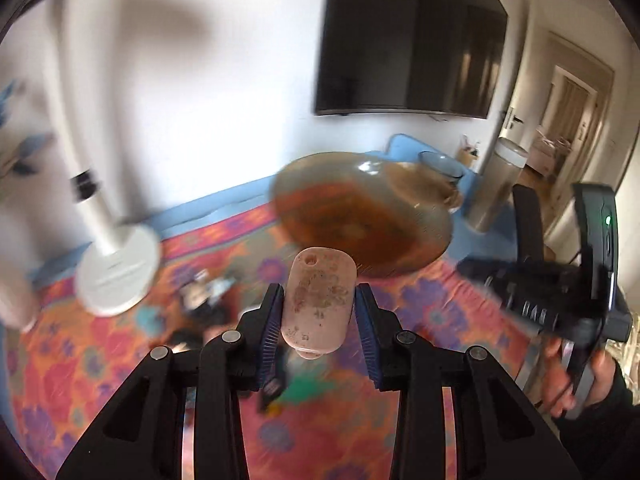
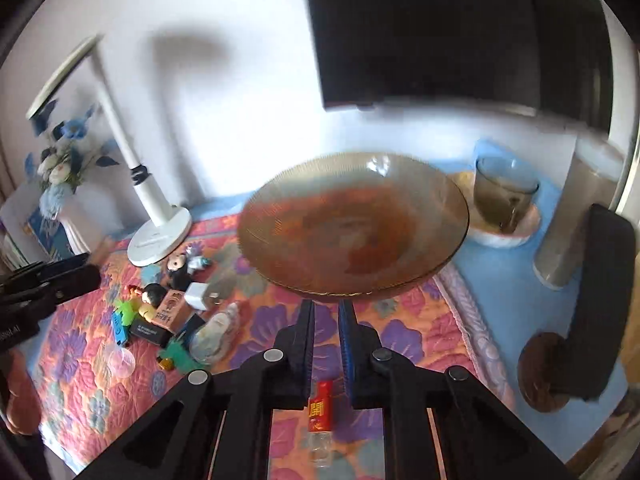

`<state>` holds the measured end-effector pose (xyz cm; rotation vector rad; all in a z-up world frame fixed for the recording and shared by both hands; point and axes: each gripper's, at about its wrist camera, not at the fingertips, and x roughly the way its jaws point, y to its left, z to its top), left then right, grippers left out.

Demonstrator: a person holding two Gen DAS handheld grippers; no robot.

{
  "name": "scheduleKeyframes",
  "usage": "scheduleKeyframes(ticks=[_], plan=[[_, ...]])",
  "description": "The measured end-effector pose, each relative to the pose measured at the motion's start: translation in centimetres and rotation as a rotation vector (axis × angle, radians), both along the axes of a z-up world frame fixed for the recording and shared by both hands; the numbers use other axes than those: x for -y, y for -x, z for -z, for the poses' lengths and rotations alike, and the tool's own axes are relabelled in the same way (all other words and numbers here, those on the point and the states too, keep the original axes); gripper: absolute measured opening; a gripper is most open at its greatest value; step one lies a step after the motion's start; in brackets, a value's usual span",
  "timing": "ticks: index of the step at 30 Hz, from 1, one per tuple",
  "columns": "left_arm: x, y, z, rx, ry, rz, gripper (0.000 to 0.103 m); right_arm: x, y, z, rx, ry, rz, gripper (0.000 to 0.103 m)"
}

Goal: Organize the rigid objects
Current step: 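Carry both items to the amber bowl and open both tools to drop them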

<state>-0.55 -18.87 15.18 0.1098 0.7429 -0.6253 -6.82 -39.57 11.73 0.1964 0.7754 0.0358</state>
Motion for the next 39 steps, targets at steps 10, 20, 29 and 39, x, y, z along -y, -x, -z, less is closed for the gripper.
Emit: scheduleKeyframes(ticks=[10,20,29,39], plan=[[3.0,-0.5,3.4,-0.117,0.009,0.037,0.033,-3.1,3.4,8.0,-0.236,0.071,-0.171,0.054],[3.0,-0.9,2.6,-0.082,-0.006,0.027,0.033,-5.2,4.5,5.5,-0.114,0.113,-0.155,0.022],[8.5,-5.7,3.6,-0.118,-0.044,0.034,0.033,1.1,-2.1,-0.8,-0.058,0.089,0.003,0.022],[9.4,-6.6,4.4,-0.138,-0.027,0.020,0.074,2.3,-5.3,-0.2,-0.123,0.068,0.024,0.023]])
